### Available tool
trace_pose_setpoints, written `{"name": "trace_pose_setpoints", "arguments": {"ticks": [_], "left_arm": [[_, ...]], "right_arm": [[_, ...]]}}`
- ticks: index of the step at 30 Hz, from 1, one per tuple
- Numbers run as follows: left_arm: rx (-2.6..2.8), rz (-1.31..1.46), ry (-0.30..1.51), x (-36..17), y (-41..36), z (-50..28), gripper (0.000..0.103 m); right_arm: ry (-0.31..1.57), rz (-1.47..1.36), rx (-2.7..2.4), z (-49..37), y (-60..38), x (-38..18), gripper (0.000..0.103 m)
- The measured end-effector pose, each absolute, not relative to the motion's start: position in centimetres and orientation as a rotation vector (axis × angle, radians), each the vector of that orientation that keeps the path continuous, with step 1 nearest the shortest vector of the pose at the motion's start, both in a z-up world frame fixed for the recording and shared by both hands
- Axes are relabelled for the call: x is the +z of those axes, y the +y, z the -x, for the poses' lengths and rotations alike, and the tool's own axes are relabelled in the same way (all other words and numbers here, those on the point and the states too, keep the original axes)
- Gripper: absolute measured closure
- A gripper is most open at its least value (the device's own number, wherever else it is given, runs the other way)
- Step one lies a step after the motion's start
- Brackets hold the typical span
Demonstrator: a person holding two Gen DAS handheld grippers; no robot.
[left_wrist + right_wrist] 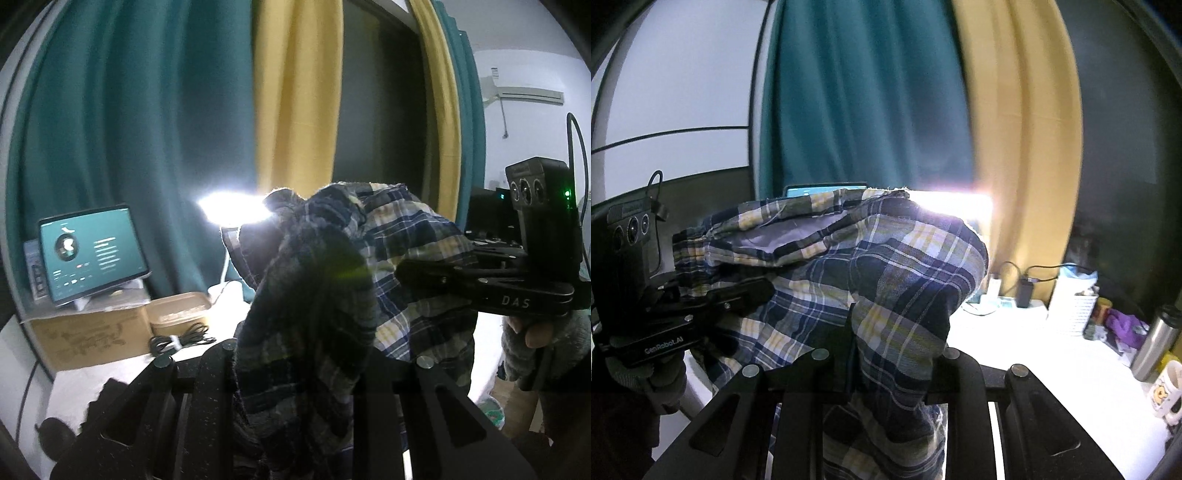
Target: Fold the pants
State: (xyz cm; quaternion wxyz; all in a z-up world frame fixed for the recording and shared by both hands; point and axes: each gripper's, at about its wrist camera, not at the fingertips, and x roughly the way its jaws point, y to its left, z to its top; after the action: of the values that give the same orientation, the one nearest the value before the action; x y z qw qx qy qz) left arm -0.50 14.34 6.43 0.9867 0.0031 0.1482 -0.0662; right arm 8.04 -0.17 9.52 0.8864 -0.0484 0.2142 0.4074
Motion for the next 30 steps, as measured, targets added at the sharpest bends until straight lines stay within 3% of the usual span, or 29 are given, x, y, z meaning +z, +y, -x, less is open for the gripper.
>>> {"name": "trace_pose_setpoints", "arguments": {"ticks": [13,30], "left_arm": [[-0.039,0.025,0.346,4.7,19.0,2.1,0.083],[-0.039,0.057,0.596,-2.1,21.9,-6.2,0.082]], "right_arm": [[0.527,0.104,0.929,-11.0,5.1,6.0,0.078],[0.762,0.048,0.927,-17.1,10.2,-3.2,0.078]]}}
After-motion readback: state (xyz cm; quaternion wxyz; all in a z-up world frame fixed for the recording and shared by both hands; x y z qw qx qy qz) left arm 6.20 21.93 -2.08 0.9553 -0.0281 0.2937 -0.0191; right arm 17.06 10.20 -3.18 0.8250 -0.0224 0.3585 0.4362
